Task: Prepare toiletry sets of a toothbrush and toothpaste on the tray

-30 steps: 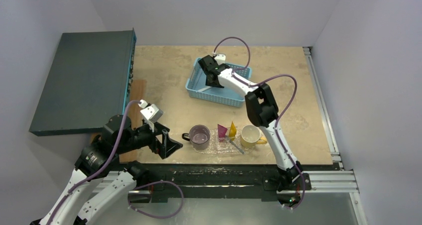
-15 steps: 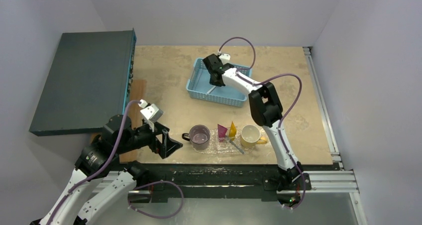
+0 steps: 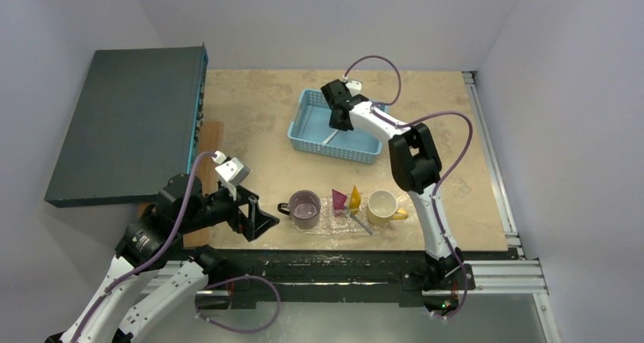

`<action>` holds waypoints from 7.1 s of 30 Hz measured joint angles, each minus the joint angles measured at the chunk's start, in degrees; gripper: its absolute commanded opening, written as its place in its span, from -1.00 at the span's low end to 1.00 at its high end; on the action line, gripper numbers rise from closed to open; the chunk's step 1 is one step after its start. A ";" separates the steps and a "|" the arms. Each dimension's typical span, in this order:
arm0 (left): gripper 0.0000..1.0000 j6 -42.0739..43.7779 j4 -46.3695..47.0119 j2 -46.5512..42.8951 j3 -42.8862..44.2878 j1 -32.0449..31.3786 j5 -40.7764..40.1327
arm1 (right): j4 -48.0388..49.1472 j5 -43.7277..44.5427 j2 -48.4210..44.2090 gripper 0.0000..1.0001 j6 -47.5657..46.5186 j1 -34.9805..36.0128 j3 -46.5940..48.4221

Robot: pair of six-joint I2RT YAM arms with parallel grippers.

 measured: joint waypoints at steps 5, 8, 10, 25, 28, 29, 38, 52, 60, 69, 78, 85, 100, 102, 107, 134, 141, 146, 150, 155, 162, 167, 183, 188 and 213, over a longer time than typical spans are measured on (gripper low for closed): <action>0.97 -0.02 0.00 0.02 0.00 0.00 -0.15 | -0.04 0.33 -0.07 -0.56 -1.14 0.00 0.00; 0.97 0.00 0.00 0.02 0.00 0.00 -0.15 | 0.42 0.26 -0.46 -0.33 -1.55 0.00 -0.76; 0.97 -0.02 0.00 0.02 0.00 0.00 -0.15 | 0.57 -0.09 -1.51 -0.26 -1.55 0.00 -2.34; 0.97 0.00 0.00 -0.02 0.00 0.00 -0.15 | 1.64 -4.28 -4.85 -0.08 3.61 0.00 -3.76; 0.97 0.00 0.00 -0.02 0.00 0.00 -0.15 | 1.57 -4.90 -4.44 -0.08 4.50 0.00 -3.76; 0.97 0.00 0.00 -0.02 0.00 0.00 -0.15 | 1.53 -5.11 -4.11 -0.08 5.03 0.00 -3.76; 0.97 0.00 0.00 -0.02 0.00 0.00 -0.13 | 0.83 -5.29 -1.38 -0.09 5.01 0.07 -3.67; 0.97 -0.02 0.00 0.00 0.00 0.00 -0.13 | -0.39 -5.42 1.14 -0.74 1.70 0.15 0.52; 0.97 0.00 0.00 0.00 0.00 0.00 -0.13 | 0.31 -6.25 2.71 -1.00 0.55 0.04 2.86; 0.97 0.00 0.00 0.02 0.00 0.00 -0.15 | 0.81 -7.58 2.49 -1.00 -2.34 -0.79 2.89; 0.97 0.00 -0.02 0.20 0.00 0.00 -0.17 | 2.25 -7.67 -1.29 -1.00 -5.90 -1.42 -0.87; 0.97 0.00 -0.04 0.92 0.00 0.00 -0.24 | 5.60 -7.65 -7.15 -1.00 -8.17 -1.42 -3.69; 0.97 0.00 -0.17 2.58 0.00 0.00 -0.39 | 16.37 -7.69 -23.78 -1.00 -14.71 -1.40 -14.82; 0.97 0.00 -0.20 2.75 0.00 0.00 -0.39 | 17.53 -8.00 -26.56 -1.00 -15.74 -1.25 -15.80; 0.97 0.00 -0.17 3.10 0.00 0.00 -0.37 | 18.82 -9.75 -32.68 -1.00 -18.14 -0.24 -17.79; 0.97 -7.19 5.07 13.38 8.57 0.00 4.79 | 17.90 -38.51 -66.97 -1.00 -27.26 6.54 -43.54; 0.97 -9.88 7.50 14.99 10.95 0.00 4.68 | 16.61 -44.65 -73.18 -1.00 -28.26 8.31 -48.50; 0.98 -11.91 10.16 16.37 10.97 0.00 5.35 | 16.46 -48.19 -75.38 -1.00 -28.44 11.56 -51.95; 0.98 -13.16 12.35 18.01 11.02 0.00 7.74 | 16.39 -50.86 -76.00 -1.00 -28.44 13.79 -53.81; 0.98 -13.05 13.05 19.34 11.96 0.00 11.02 | 16.48 -55.30 -76.91 -1.00 -28.44 14.99 -54.27; 0.95 -10.80 13.14 19.32 13.22 0.00 16.68 | 17.94 -61.37 -76.78 -1.00 -28.04 15.80 -54.29; 0.92 -9.09 13.14 19.32 13.22 0.00 20.35 | 20.70 -65.05 -75.97 -1.00 -26.84 17.33 -54.55; 0.45 -6.38 16.41 19.58 12.90 0.00 29.14 | 27.61 -69.55 -71.97 -1.00 -23.08 19.74 -54.71; 0.27 -5.05 15.85 19.54 12.90 0.00 30.36 | 28.30 -70.69 -71.97 -1.00 -22.82 19.74 -54.71; -1.00 -2.62 15.45 19.10 12.68 0.00 31.30 | 30.71 -72.17 -72.37 -1.00 -21.46 20.44 -55.17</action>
